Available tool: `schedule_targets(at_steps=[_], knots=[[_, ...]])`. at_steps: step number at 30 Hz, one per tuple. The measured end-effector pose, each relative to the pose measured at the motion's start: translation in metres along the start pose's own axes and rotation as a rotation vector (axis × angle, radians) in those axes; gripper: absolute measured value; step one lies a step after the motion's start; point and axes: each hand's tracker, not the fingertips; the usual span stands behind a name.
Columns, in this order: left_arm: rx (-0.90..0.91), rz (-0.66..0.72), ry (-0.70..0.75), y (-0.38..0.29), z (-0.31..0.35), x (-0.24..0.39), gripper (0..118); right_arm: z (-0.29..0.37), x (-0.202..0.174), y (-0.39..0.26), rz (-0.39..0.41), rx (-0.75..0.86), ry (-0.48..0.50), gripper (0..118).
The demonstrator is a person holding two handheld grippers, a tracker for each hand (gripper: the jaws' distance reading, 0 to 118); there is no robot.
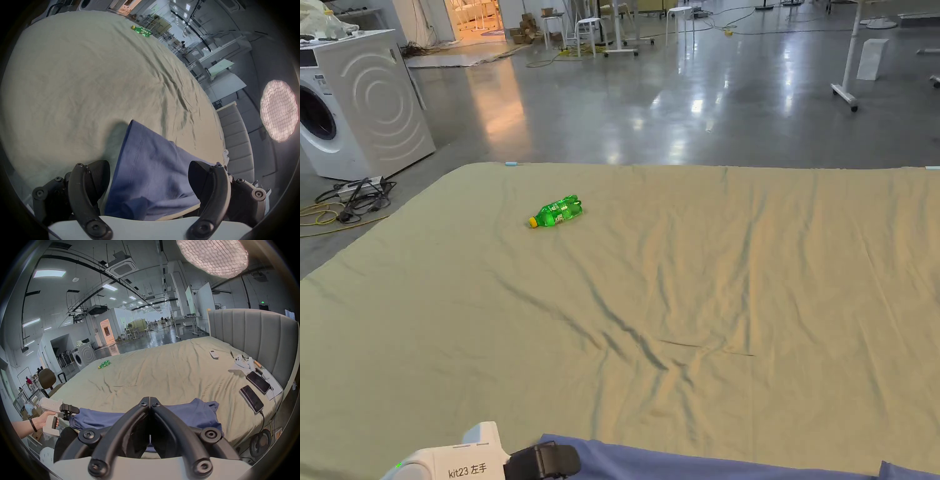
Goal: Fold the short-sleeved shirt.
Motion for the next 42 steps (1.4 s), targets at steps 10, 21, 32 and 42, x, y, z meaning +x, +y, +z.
schedule_targets(at_steps=[10,21,32,42], knots=[[-0.067,0.187,-0.149,-0.022,-0.004,0.015,46,0.002,0.005,-0.001,-0.013,-0.012,-0.005,0],[0.116,0.364,-0.164,-0.005,0.027,-0.001,7,0.004,0.017,-0.004,-0.029,-0.038,-0.039,0],[0.192,0.201,-0.074,0.054,0.064,0.031,7,0.003,0.017,-0.013,-0.029,-0.073,-0.041,0],[-0.073,0.047,-0.397,-0.020,-0.038,0.175,7,0.015,0.018,-0.014,-0.022,-0.052,-0.044,0]])
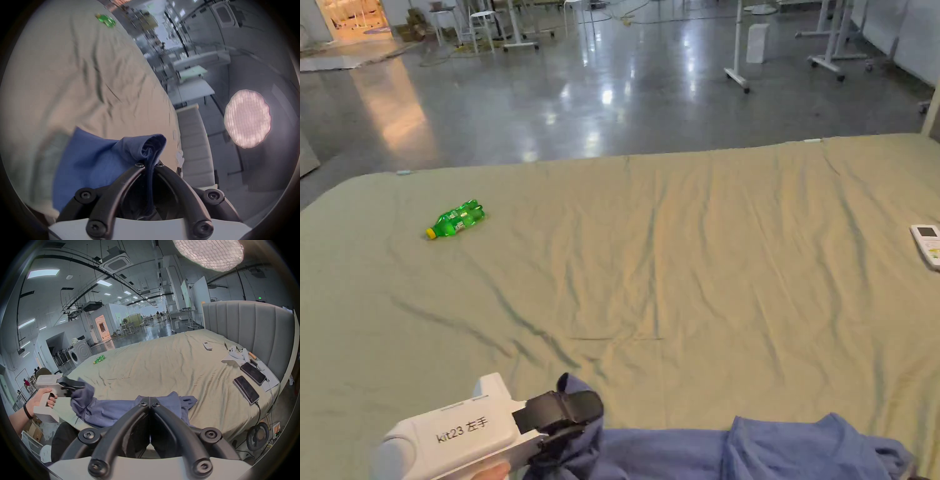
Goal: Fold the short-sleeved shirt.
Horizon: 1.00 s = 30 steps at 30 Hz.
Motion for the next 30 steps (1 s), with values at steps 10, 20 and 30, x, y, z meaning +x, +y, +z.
schedule_targets(at_steps=[10,20,30], knots=[[-0.215,-0.172,0.213,-0.039,-0.128,-0.015,20,0.026,0.024,-0.023,-0.056,-0.009,-0.075,0],[0.048,-0.166,0.065,-0.014,-0.038,0.001,45,0.025,0.036,-0.026,-0.107,-0.008,-0.080,0],[-0.272,-0.063,0.104,-0.094,-0.131,-0.055,4,0.032,0.026,-0.025,-0.063,-0.022,-0.090,0]])
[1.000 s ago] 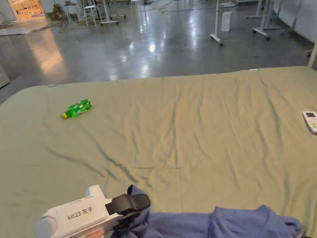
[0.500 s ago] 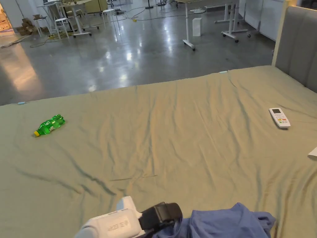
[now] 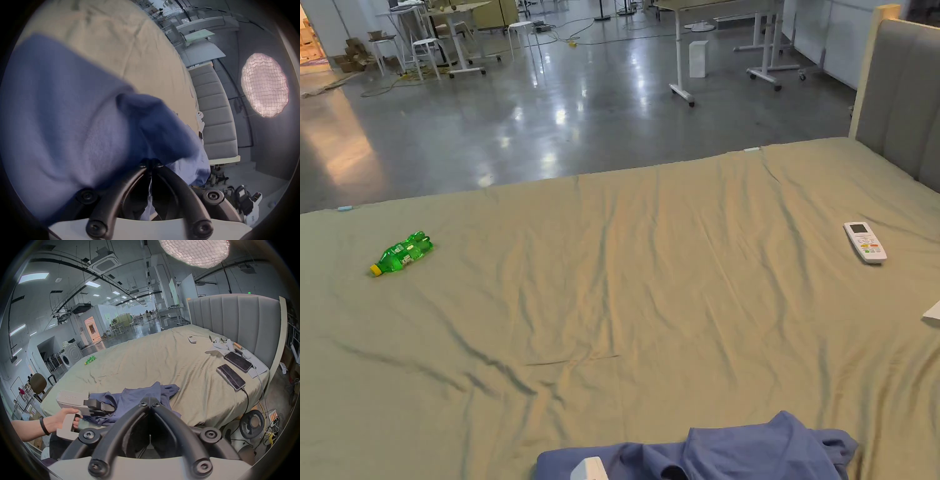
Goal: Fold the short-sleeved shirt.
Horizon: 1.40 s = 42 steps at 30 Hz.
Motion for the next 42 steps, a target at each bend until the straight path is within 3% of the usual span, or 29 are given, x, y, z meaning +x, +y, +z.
schedule_targets(at_steps=[2,4,5,7,8,9,13,16,17,21,22,23,24,26,29,32,34,36,42], knots=[[0.032,0.034,-0.024,0.005,0.004,0.002,4,0.001,-0.001,0.000,0.014,-0.002,-0.011,0],[0.061,-0.017,-0.038,0.011,0.022,0.010,8,0.001,-0.001,0.001,0.017,0.000,-0.010,0],[0.085,-0.055,-0.037,0.013,0.040,0.017,20,0.000,0.000,0.002,0.013,-0.002,-0.003,0],[0.170,-0.124,-0.059,0.018,0.074,0.018,75,-0.003,-0.001,0.003,0.012,-0.002,0.005,0],[0.208,-0.131,-0.068,0.021,0.091,0.014,94,-0.005,-0.001,0.004,0.012,-0.002,0.008,0],[0.250,-0.113,-0.076,0.023,0.114,0.011,102,-0.006,-0.002,0.004,0.014,-0.001,0.012,0],[0.366,0.054,-0.064,0.036,0.165,-0.040,102,-0.012,-0.006,0.002,0.013,-0.008,0.037,0],[0.298,0.194,-0.035,0.040,0.162,-0.083,102,-0.014,-0.009,0.000,0.020,-0.018,0.048,0],[0.270,0.229,-0.034,0.030,0.155,-0.056,99,-0.014,-0.010,0.000,0.025,-0.023,0.048,0],[0.251,0.274,-0.243,0.021,0.137,-0.056,89,-0.010,-0.012,0.002,0.036,-0.029,0.049,0],[0.207,0.298,-0.269,0.020,0.128,-0.052,80,-0.010,-0.012,0.002,0.036,-0.029,0.048,0],[0.181,0.287,-0.251,0.017,0.119,-0.045,57,-0.010,-0.011,0.003,0.034,-0.030,0.047,0],[0.171,0.238,-0.209,0.015,0.112,-0.037,12,-0.010,-0.012,0.004,0.034,-0.033,0.047,0],[0.134,0.159,-0.103,0.027,0.098,-0.051,12,-0.007,-0.014,0.006,0.053,-0.030,0.032,0],[0.177,0.237,-0.159,0.031,0.105,-0.057,12,-0.003,-0.013,0.008,0.055,-0.023,0.032,0],[0.233,0.203,-0.113,0.034,0.129,-0.054,12,-0.006,-0.012,0.007,0.033,-0.028,0.034,0],[0.259,0.280,-0.198,0.035,0.151,-0.065,12,-0.008,-0.015,0.008,0.032,-0.030,0.039,0],[0.339,0.219,-0.190,0.037,0.186,-0.063,12,-0.009,-0.018,0.009,0.044,-0.029,0.053,0],[0.388,-0.040,0.133,0.063,0.283,-0.086,12,-0.023,-0.027,0.008,0.058,-0.037,0.109,0]])
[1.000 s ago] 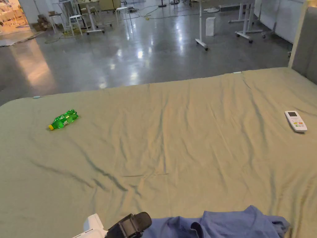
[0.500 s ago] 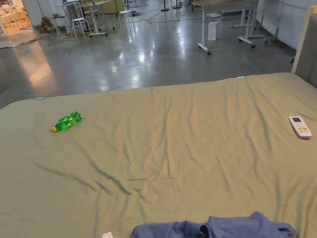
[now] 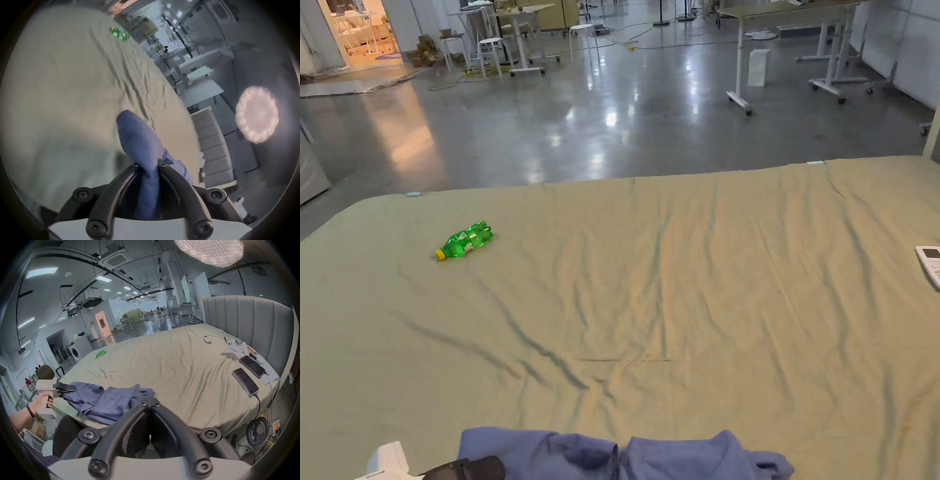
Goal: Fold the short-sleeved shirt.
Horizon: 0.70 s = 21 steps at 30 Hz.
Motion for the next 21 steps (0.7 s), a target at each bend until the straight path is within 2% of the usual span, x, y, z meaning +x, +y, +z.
schedule_targets(at_steps=[3,6,11,15,18,19,20,21], knots=[[0.011,-0.103,0.009,-0.001,0.012,0.030,12,-0.005,-0.005,-0.001,0.002,-0.002,0.025,0],[-0.017,-0.188,0.022,-0.013,-0.008,0.072,12,-0.005,-0.011,-0.002,0.015,-0.002,0.044,0],[-0.149,-0.331,0.004,-0.071,-0.087,0.157,12,0.008,-0.013,-0.003,0.070,0.008,0.017,0],[-0.251,-0.410,-0.025,-0.108,-0.145,0.196,12,0.021,-0.004,-0.008,0.042,0.018,-0.019,0],[-0.330,-0.464,0.069,-0.136,-0.183,0.205,13,0.026,0.004,-0.015,0.029,0.018,-0.049,0],[-0.349,-0.464,0.056,-0.141,-0.186,0.209,17,0.026,0.008,-0.017,0.022,0.012,-0.054,0],[-0.354,-0.445,0.024,-0.142,-0.188,0.209,28,0.025,0.011,-0.020,0.014,0.005,-0.058,0],[-0.322,-0.375,-0.024,-0.137,-0.180,0.207,52,0.026,0.013,-0.022,0.010,0.005,-0.063,0]])
